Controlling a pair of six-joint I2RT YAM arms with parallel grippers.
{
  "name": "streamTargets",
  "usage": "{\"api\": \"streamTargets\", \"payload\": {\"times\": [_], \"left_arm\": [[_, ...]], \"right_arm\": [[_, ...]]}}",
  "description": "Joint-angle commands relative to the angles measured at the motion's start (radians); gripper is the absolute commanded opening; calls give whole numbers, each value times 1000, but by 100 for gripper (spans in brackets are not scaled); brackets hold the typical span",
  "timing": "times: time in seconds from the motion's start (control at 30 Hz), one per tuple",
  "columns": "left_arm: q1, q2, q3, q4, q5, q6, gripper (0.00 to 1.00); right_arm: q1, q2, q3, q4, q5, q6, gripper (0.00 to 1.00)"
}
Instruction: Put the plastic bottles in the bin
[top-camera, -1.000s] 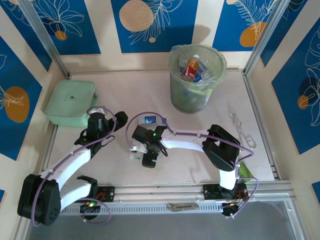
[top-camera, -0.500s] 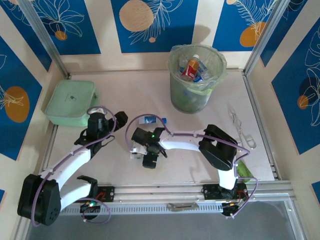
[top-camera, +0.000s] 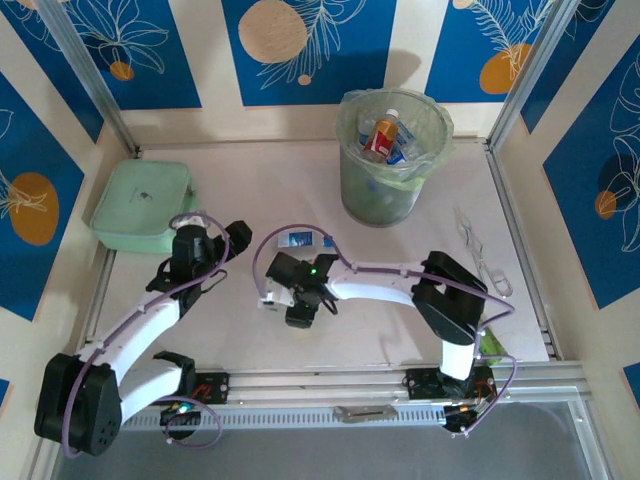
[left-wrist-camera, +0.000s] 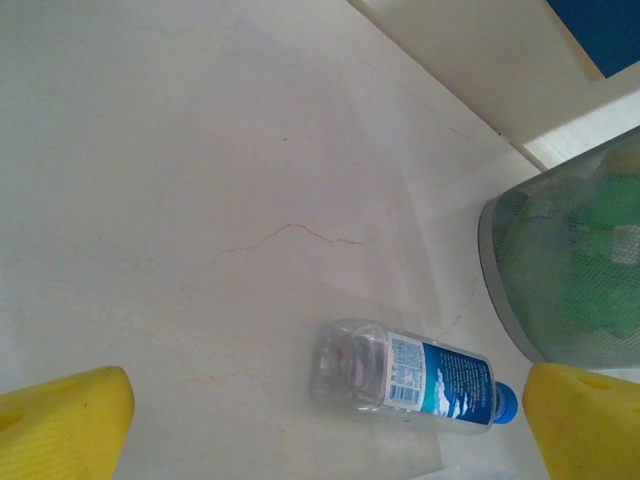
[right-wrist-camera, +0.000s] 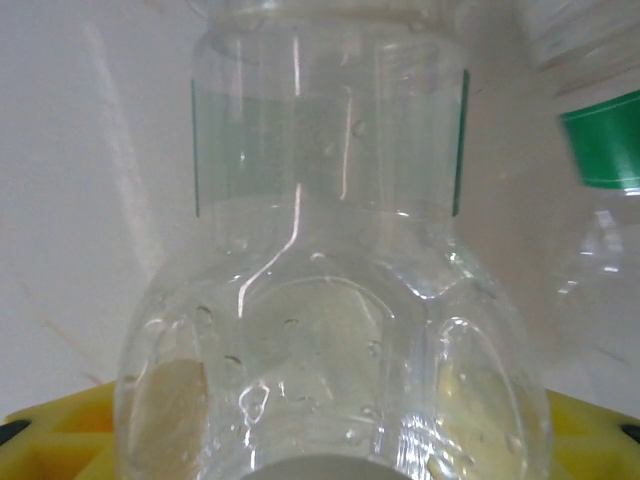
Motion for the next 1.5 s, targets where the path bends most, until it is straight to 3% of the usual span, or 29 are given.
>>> {"api": "streamTargets", "payload": {"times": [0.0, 0.4, 0.67, 1.13, 1.33, 1.47], "left_arm": [[15, 20, 20, 10, -6, 13, 99], [13, 74, 19, 89, 119, 18, 100], [-37, 128, 57, 121, 194, 62, 99], [-224, 202, 181, 6, 101, 202, 99], [-252, 212, 200, -32, 82, 243, 99], [-258, 217, 207, -42, 80, 258, 99]], "right_arm": [[-33, -120, 11, 46, -80, 43, 59], [-319, -355, 38, 225, -331, 306, 54], [-441, -407, 123, 276, -94, 396, 53], [-721, -366, 306, 398, -5, 351, 55], [-864, -264, 433, 321, -24, 409, 56], [-904, -187, 517, 260, -39, 437, 56]]}}
